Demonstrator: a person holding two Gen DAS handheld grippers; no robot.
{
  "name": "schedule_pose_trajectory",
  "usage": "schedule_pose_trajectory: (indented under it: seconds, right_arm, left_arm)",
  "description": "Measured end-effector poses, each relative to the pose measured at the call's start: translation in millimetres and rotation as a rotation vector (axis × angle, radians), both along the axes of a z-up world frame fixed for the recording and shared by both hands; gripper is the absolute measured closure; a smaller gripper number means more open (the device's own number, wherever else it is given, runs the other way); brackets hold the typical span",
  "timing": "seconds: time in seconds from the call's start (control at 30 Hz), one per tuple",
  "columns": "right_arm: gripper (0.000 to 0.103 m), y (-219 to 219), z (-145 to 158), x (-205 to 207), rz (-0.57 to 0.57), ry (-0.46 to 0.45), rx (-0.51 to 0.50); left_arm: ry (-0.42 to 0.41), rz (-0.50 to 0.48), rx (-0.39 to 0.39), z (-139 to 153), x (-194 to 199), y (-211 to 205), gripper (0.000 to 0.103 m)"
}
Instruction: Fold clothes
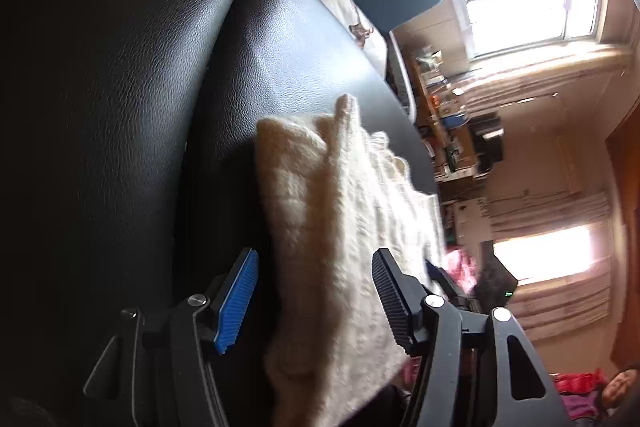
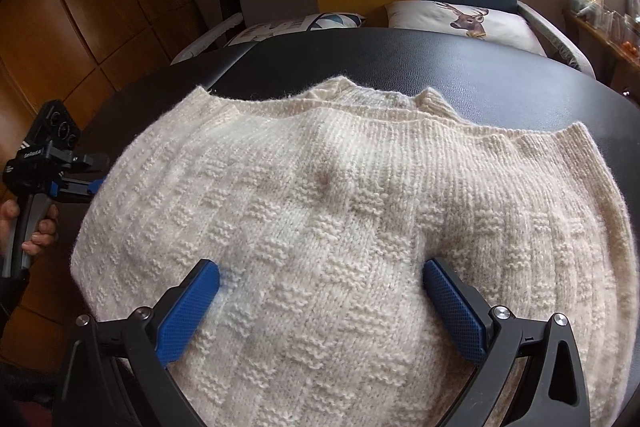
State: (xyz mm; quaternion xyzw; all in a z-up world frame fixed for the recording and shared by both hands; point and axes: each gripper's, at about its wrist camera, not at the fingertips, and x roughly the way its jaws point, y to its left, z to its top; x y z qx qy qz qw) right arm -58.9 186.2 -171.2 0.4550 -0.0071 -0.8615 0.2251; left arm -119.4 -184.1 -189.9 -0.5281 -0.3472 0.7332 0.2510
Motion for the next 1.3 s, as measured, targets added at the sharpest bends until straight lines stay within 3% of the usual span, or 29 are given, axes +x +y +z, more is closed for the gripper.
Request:
schedule_pose_trajectory:
  seconds: [0.2, 0.37, 0.43, 0.6, 0.67, 0.8, 0.93, 1.1, 1.2, 1.3]
  right_arm:
    - [0.000, 2, 0, 1, 0.001, 0.012, -0.018]
    - [0.000, 3, 0, 2, -0.003, 0.018, -0.029]
    - [0.000, 3, 0, 2, -0.003, 0.019, -0.032]
    - [0.000, 12, 7, -2, 0.031, -0.006, -0.076]
    - [0.011, 26, 19, -4, 0.059, -0.031, -0.116]
    - [0.029, 63, 45, -10, 0.125, -0.047, -0.051]
    - [0.049, 84, 51, -21, 0.185, -0.088, 0.101]
    - [0.052, 82, 31, -33, 0.304, -0.161, 0.276]
    - [0.054, 81, 12, -39, 0.359, -0.217, 0.381]
    - [0.052, 85, 4, -45, 0.363, -0.251, 0.353]
  left_arm:
    - [0.034, -0.002, -0.028, -3, -13, 2, 0.043]
    - [0.087, -0.012, -0.111, 9, -12, 20, 0.046]
    - [0.038, -0.021, -0.094, 4, -14, 25, 0.079]
    - [0.056, 0.008, -0.144, 16, -13, 29, 0.087]
    - [0.060, 0.019, -0.162, 23, -18, 22, 0.087]
    - [0.071, 0.034, -0.256, 38, -26, 8, 0.088]
    - [0.088, 0.016, -0.307, 54, -39, -1, 0.088]
    - [0.063, -0.003, -0.357, 61, -44, -5, 0.088]
    - [0.063, 0.002, -0.321, 62, -39, -8, 0.088]
    - [0.069, 0.015, -0.220, 68, -28, -13, 0.089]
